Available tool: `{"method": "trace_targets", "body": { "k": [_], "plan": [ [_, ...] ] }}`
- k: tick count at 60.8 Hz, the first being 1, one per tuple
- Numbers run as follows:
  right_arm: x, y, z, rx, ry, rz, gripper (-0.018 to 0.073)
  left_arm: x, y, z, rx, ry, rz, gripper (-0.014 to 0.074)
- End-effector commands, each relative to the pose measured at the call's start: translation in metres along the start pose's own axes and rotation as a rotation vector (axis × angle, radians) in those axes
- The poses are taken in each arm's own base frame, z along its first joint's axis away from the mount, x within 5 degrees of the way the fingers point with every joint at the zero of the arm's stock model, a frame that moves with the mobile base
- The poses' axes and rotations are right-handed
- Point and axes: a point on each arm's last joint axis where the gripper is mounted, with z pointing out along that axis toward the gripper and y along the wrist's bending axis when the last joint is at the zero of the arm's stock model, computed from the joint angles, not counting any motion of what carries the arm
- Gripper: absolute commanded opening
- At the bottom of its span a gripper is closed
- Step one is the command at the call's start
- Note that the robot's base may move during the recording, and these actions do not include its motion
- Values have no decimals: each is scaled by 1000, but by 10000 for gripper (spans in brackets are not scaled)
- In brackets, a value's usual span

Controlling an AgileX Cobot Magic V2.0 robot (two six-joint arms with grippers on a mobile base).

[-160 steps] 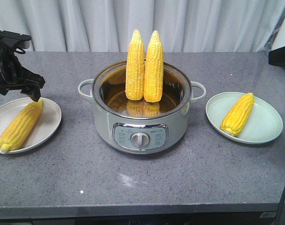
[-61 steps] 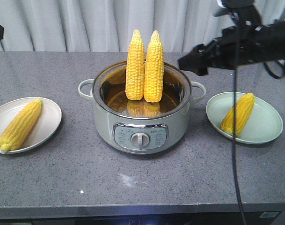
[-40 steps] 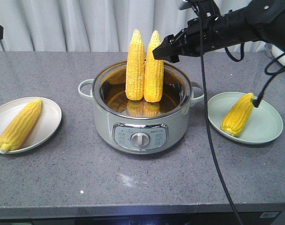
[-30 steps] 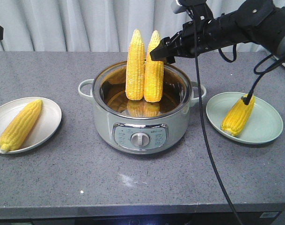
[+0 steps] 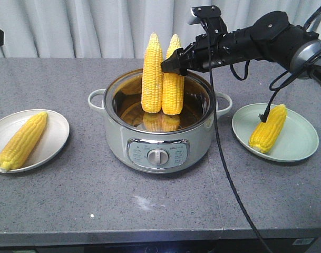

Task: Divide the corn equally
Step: 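Grasp the corn cob with the right gripper and lift it up, then reach the left gripper into the pot to the last corn cob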

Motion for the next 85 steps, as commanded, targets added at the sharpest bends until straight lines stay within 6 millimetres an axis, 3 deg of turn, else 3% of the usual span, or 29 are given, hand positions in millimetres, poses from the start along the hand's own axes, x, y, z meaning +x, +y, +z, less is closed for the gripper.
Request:
{"method": "trace_targets", "body": {
  "k": [1,13,20,27,42,54,63,72,85],
  "plan": [
    [-33,13,-30,20,-131,-32,379,-11,0,-15,-4,-105,-11,588],
    [-33,13,-30,17,-131,-30,193,-11,0,-15,-4,-105,-11,588],
    [-36,17,-36,4,-138,-15,187,-11,0,-15,-4,-103,-11,588],
    [-47,27,-54,8,-162,-38,193,-11,0,-15,-4,-103,-11,588],
    [-78,62,-127,84,-232,-83,204,-11,0,-15,-4,-103,-10,588],
    [-84,82,-190,101,-220,-85,218,-11,0,-15,-4,-102,-10,588],
    [-76,88,-235,146,-213,-78,234,-11,-2,-15,1,-103,1,588],
    [-54,88,-276,240,-221,-42,246,-12,-3,-15,19,-111,7,588],
    [-13,91,-311,347,-200,33,246,-12,-4,-15,30,-114,15,588]
  ]
}}
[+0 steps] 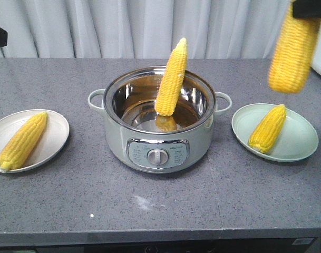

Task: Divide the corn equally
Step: 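Reach the left gripper into the pot to the last corn cob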

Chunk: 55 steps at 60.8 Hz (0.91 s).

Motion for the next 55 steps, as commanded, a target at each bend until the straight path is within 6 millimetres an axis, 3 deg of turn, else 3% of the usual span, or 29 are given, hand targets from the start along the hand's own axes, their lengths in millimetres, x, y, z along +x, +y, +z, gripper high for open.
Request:
{"method": "trace_targets", "body": {
  "k": [1,14,24,41,55],
  "plan": [
    [1,5,-28,54,-91,-3,246,-12,-2,-15,-1,-109,-4,588],
    [11,2,-40,97,-98,9,246,-13,-5,-15,21,-114,18,588],
    [11,2,-39,96,-102,12,246,-20,-33,-6,169,-173,89,588],
    [11,2,-39,92,-97,13,246,-22,-88,48,458,-192,149,588],
    [12,3,-39,86,-92,14,246,-39,-131,85,586,-219,243,588]
  ]
}}
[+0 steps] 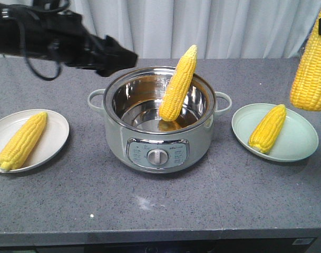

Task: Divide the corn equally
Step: 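Reach the left gripper into the pot to the last corn cob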

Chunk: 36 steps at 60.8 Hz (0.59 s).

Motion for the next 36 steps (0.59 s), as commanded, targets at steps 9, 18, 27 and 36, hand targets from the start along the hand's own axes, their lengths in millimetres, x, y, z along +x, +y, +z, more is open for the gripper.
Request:
{"method": "trace_targets", "body": {
  "k": [9,18,27,36],
  "plan": [
    [-11,5,-12,11,-95,-9,246,-34,-11,33,58,-102,54,588],
    [-11,5,-12,10,-93,-9,246,-24,-12,69,104,-48,37,588],
    [-11,5,-12,8,-91,-9,246,-7,-13,100,127,7,11,588],
    [-11,5,-12,8,-91,-9,246,6,-12,119,139,45,-10,588]
  ]
}}
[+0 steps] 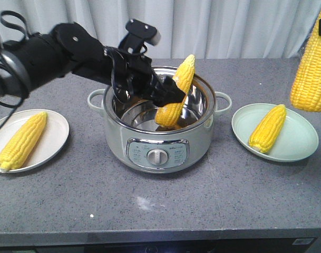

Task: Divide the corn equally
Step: 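Reach the left gripper into the pot to the last corn cob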

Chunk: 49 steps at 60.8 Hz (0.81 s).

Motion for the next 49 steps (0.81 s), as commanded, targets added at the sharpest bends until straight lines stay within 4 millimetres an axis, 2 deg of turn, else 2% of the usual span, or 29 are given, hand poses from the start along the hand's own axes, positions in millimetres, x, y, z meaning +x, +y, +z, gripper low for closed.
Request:
{"method": "trace_targets", "body": {
  "k": [1,20,36,42,49],
  "plan": [
    [-11,5,-12,11,-95,-12,246,-23,-7,-15,-15,-117,-19,588],
    [-11,6,-12,10,-93,-12,246,-25,4,8,-18,-149,-64,588],
    [-11,6,-12,7,-89,-12,246,-14,12,27,-15,-117,-107,582],
    [-11,6,-12,6,-87,-12,246,-14,13,28,-18,-117,-108,549],
    [-10,6,-12,5,-86,-12,246,-14,13,28,-26,-125,-108,456]
  ]
}}
